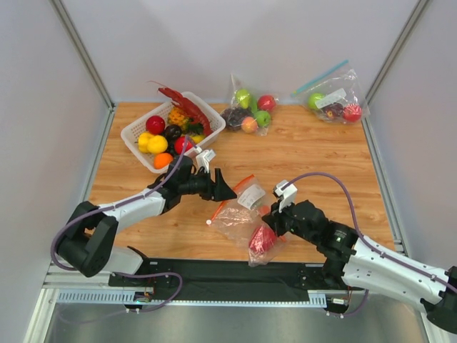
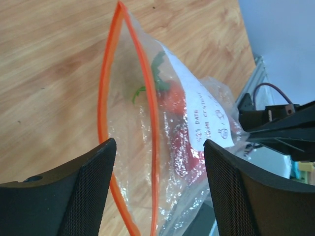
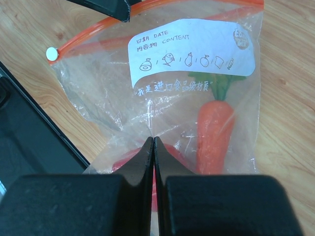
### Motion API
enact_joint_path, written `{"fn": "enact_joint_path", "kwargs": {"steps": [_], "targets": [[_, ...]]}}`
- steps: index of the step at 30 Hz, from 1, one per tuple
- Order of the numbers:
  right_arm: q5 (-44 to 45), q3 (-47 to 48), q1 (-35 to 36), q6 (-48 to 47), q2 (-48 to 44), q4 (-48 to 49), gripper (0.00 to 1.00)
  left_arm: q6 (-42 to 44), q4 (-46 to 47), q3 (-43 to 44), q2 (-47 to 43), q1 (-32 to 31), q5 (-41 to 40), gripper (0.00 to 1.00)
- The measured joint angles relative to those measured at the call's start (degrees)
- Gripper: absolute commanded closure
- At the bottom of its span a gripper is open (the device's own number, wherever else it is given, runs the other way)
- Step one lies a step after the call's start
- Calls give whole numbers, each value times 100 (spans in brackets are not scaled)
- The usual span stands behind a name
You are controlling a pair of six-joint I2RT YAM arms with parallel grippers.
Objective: Open the zip-top bag and remove the fake food
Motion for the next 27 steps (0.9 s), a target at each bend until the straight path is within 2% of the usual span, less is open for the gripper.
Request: {"fn": "enact_joint_path", "kwargs": {"steps": [2, 3, 8, 14, 15, 17, 19, 21, 22, 25, 27], "targets": [[22, -11, -7, 13, 70, 2, 100, -133, 212, -63, 39, -9, 168, 30], [39, -13, -9, 17, 96, 4, 100, -223, 345, -105, 57, -13, 264, 40], [208, -4, -57, 9, 420, 52, 100, -573, 885, -291, 76, -109, 623, 57], [232, 310, -470, -136, 1423, 212, 100, -909, 1300, -533, 24, -223, 798, 80], [225, 402, -557, -179, 1593, 273, 100, -949, 1342, -595, -11, -229, 798, 88], [203, 588, -723, -256, 1919, 433, 100, -1060, 1390, -752, -142, -234, 776, 99], [190, 756, -863, -315, 2184, 577, 98, -1139, 1381, -874, -339, -238, 713, 100], [212, 916, -960, -352, 2369, 660, 91, -1182, 1362, -933, -612, -275, 595, 100], [269, 1038, -986, -363, 2448, 608, 77, -1187, 1314, -938, -743, -313, 481, 100], [476, 1513, -984, -337, 2535, 321, 50, -1134, 966, -907, -1368, -511, -79, 100], [704, 1768, -861, -343, 2441, 122, 45, -1064, 577, -787, -1753, -706, -577, 100]]}}
